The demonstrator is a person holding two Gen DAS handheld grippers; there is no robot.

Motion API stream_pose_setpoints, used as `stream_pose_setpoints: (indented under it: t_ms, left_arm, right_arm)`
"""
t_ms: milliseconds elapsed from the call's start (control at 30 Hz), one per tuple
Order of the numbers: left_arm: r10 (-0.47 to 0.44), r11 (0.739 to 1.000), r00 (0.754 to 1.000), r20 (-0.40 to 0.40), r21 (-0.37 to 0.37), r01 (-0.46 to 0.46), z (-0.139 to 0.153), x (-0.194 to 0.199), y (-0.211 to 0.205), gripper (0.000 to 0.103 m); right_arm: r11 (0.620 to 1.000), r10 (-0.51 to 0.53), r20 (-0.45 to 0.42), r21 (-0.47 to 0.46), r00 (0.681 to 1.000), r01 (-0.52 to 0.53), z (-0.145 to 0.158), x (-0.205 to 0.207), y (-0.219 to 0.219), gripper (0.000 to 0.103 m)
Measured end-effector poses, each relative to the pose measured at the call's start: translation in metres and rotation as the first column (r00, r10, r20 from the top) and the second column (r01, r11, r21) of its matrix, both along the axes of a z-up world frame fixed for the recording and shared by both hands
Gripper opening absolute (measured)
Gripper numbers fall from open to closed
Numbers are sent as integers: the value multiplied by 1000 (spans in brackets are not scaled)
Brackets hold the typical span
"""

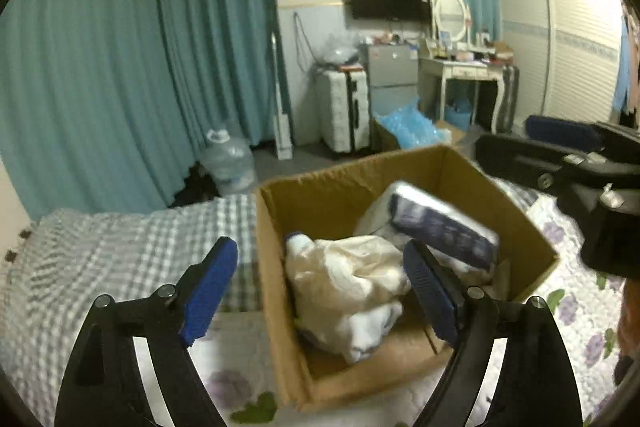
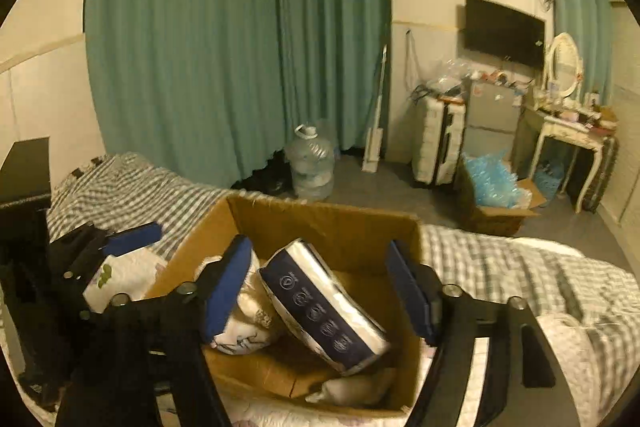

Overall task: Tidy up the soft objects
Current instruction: 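Move both tools back toward the remaining items on the quilt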

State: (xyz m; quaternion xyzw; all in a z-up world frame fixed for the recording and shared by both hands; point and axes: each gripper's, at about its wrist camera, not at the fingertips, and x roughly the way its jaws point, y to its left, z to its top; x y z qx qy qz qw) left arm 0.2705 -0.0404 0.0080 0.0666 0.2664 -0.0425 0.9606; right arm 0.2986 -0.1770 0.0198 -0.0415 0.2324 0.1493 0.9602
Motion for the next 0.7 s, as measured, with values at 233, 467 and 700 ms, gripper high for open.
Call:
stream_pose_setpoints:
  t_ms: [233, 467, 700]
  left_arm:
    - [39, 999, 994, 102, 11, -40, 81, -72, 11, 86]
    - [62, 998, 959, 278, -5, -63, 166, -166, 20, 96]
    - [66, 997, 932, 358, -49, -52, 195, -242, 34, 96]
  right_arm:
    - [999, -41, 77, -26, 996, 43, 80, -67, -12, 94]
    - [997, -60, 207, -40, 976, 69, 165, -170, -17, 102]
    - [994, -70, 263, -61, 962, 89, 199, -258, -16, 102]
